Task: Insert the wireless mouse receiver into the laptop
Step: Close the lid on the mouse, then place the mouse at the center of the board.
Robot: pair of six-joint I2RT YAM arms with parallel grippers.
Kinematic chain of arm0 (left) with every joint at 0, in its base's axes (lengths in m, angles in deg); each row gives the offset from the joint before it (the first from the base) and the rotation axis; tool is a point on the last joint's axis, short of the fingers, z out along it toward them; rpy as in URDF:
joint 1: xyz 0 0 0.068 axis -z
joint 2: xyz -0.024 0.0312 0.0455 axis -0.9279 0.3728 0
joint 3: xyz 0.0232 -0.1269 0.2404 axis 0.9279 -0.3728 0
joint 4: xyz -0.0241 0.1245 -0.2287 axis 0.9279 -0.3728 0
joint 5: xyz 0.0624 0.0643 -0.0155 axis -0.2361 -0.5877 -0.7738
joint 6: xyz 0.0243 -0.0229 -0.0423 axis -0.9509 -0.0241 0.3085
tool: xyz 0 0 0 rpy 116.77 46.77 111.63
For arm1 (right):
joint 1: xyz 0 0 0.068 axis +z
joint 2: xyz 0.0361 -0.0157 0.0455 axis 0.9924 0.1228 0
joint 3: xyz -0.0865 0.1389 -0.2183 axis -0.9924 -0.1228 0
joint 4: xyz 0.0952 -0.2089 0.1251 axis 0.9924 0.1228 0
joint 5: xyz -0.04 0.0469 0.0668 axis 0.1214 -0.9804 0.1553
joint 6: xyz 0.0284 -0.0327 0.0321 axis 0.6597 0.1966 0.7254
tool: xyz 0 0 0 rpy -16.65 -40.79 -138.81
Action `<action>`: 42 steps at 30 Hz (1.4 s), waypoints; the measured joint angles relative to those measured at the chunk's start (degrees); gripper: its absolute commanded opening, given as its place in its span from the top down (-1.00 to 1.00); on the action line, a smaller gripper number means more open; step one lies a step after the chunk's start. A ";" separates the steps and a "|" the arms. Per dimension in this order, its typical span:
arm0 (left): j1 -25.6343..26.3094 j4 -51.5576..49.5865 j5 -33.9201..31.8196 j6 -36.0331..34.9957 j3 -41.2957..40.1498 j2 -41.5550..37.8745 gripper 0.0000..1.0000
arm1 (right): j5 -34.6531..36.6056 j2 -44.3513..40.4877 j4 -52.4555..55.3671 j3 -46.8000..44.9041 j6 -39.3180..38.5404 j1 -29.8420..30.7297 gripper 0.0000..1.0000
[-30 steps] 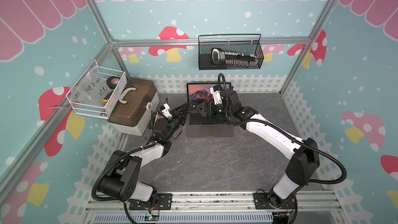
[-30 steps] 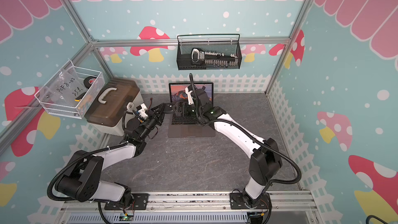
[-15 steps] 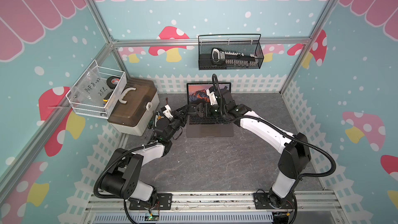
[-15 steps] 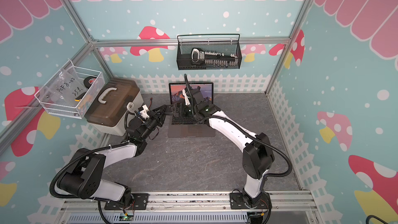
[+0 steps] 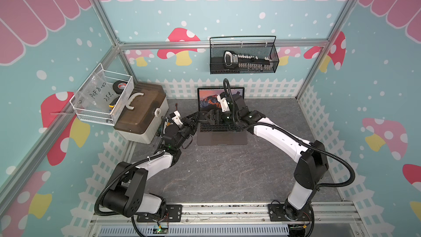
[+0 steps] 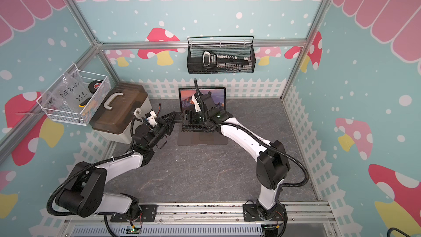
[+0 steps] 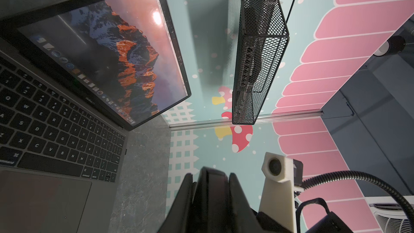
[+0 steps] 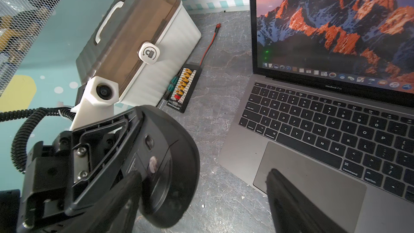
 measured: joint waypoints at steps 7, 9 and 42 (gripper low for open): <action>0.24 -4.02 -0.09 -3.39 0.00 -1.62 1.00 | -0.87 -0.26 -0.55 -0.20 -1.25 -0.04 -0.97; 1.09 -8.57 -1.27 -6.12 0.00 -3.52 1.00 | 1.03 -1.55 -1.07 -1.55 -1.64 -0.02 -0.97; 48.33 -93.18 -69.90 -38.03 32.59 24.30 1.00 | 23.89 -39.50 -8.35 -40.06 5.40 -7.37 -0.88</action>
